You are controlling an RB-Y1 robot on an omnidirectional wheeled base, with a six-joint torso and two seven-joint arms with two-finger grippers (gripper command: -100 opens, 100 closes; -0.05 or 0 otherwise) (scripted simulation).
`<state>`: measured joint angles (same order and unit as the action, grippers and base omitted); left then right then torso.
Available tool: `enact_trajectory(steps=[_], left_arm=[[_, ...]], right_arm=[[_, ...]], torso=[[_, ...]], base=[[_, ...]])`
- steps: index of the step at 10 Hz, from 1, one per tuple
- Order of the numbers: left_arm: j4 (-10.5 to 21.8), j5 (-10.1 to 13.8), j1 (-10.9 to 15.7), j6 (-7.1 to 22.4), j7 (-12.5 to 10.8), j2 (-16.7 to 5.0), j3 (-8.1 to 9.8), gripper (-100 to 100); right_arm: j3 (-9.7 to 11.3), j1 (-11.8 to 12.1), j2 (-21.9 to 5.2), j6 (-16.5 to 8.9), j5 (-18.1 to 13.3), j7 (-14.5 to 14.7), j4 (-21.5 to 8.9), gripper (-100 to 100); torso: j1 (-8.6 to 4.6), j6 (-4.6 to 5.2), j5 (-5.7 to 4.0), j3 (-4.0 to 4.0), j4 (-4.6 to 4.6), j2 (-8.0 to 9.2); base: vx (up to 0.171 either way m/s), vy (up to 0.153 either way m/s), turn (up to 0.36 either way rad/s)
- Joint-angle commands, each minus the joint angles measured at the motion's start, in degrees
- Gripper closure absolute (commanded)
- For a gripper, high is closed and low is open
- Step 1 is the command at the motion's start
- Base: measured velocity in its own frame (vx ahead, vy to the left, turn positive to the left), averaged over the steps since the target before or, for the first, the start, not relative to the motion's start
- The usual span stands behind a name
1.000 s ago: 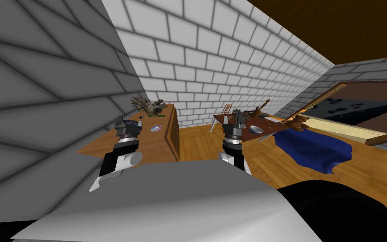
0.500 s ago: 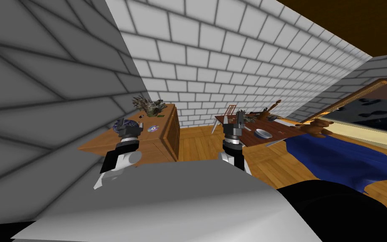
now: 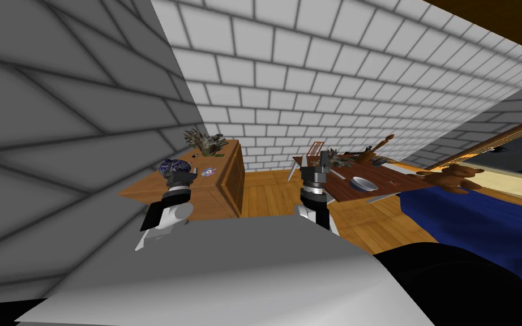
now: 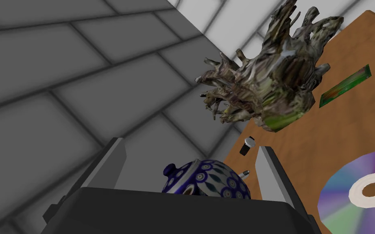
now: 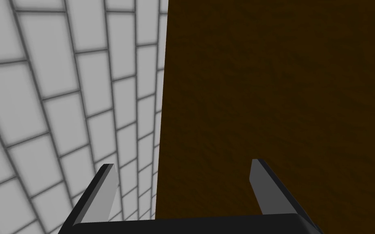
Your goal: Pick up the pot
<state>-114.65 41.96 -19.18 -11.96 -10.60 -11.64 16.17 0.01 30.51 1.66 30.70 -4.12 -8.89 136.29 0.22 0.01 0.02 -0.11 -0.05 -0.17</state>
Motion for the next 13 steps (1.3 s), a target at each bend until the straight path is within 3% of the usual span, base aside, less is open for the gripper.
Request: enact_trajectory(steps=[1,3,5,10,11,12,13], left_arm=[[0.3,1.7,0.2,1.1,-2.2,1.2,-0.63,-100],[0.4,2.6,0.2,1.6,-3.7,2.5,-1.14,-100],[0.5,3.7,0.2,2.1,-5.5,5.5,-1.75,-100],[0.9,4.7,0.3,2.8,-7.1,12.7,-2.07,-100],[1.0,4.8,0.3,2.8,-7.2,13.6,-2.00,-100],[1.2,4.8,0.5,2.6,-7.2,12.8,-2.03,-100],[1.2,4.8,0.5,2.7,-7.2,12.9,-2.02,0]], right_arm=[[0.0,0.0,0.0,0.0,0.0,0.0,0.0,0],[0.0,0.0,0.0,0.0,0.0,0.0,0.0,0],[0.0,0.0,0.0,0.0,0.0,0.0,0.0,0],[0.0,0.0,0.0,0.0,0.0,0.0,0.0,0],[0.0,0.0,0.0,0.0,0.0,0.0,0.0,0],[0.0,0.0,0.0,0.0,0.0,0.0,0.0,0],[0.0,0.0,0.0,0.0,0.0,0.0,0.0,0]], torso=[[0.00,0.00,0.00,0.00,0.00,0.00],[0.34,0.00,0.08,-0.02,-0.01,-0.04],[0.43,0.00,0.10,-0.04,-0.01,-0.08],[0.21,0.01,0.05,-0.09,-0.03,-0.16],[0.18,0.01,0.05,-0.12,-0.04,-0.20],[0.18,0.01,0.04,-0.12,-0.05,-0.21],[0.01,0.01,0.01,-0.04,-0.02,-0.06]], base=[[0.005,0.101,0.080],[0.005,0.110,0.042],[0.025,0.134,0.052],[0.036,0.080,0.022],[0.056,0.069,0.011],[-0.004,0.008,-0.010],[0.000,0.000,0.000]])
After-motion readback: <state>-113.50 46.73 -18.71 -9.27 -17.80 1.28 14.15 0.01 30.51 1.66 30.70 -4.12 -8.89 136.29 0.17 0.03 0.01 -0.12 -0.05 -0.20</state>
